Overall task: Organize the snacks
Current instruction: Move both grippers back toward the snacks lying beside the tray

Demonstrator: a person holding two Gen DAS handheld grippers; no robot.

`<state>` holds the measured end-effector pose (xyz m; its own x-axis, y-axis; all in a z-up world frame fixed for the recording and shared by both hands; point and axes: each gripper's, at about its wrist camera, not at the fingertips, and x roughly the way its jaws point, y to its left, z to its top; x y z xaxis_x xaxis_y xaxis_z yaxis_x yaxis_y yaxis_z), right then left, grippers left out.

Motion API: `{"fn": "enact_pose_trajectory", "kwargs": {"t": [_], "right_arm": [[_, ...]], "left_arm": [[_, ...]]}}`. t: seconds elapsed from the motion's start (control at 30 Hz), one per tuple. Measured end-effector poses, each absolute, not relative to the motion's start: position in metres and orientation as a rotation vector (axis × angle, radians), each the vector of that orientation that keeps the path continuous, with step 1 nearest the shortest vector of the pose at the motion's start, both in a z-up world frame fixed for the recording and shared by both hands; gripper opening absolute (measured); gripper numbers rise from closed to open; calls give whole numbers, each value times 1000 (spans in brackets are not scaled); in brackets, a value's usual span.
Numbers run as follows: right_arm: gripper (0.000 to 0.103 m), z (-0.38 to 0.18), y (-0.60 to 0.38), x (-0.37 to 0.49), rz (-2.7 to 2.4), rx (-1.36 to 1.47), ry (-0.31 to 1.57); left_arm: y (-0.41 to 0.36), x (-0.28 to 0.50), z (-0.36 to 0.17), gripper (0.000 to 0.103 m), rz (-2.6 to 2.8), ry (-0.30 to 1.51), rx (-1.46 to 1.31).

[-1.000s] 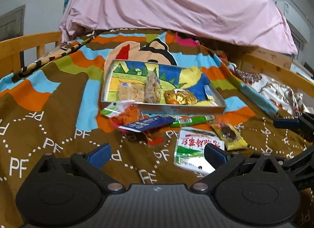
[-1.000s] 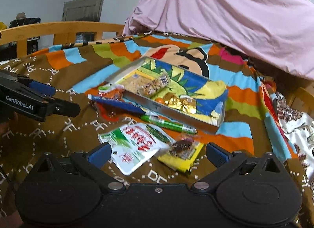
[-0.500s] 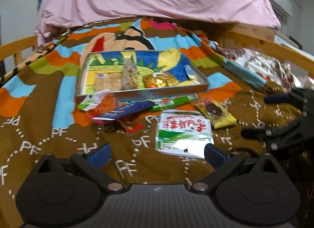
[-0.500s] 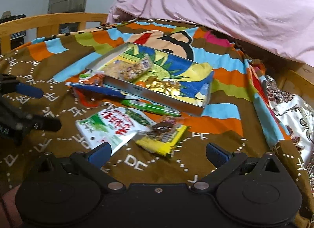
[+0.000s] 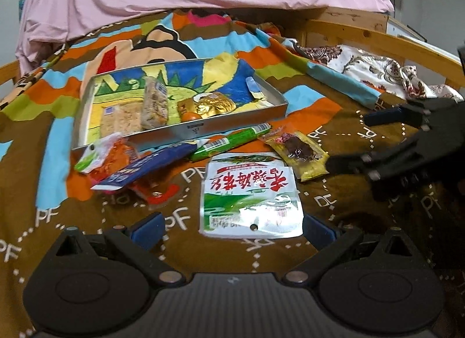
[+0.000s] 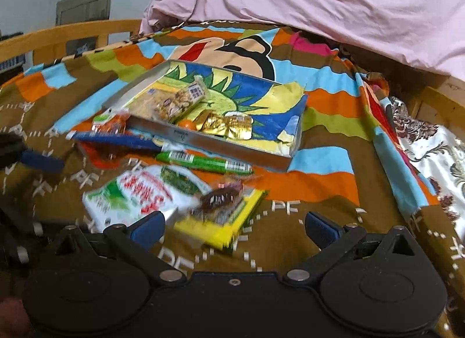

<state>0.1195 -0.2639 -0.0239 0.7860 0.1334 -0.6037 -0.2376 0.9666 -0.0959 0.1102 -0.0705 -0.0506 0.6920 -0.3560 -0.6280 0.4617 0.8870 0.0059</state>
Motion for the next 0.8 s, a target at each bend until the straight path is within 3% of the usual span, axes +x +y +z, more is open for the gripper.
{"fn": "enact_pose_trajectory", "kwargs": {"t": [0.3, 0.8], "right_arm": [[102, -47, -243, 174, 176, -228, 703], [102, -48, -287, 163, 113, -200, 689]], "left_arm": [[-90, 128, -61, 103, -476, 697, 206], [-96, 145, -59, 102, -507, 702, 209]]}}
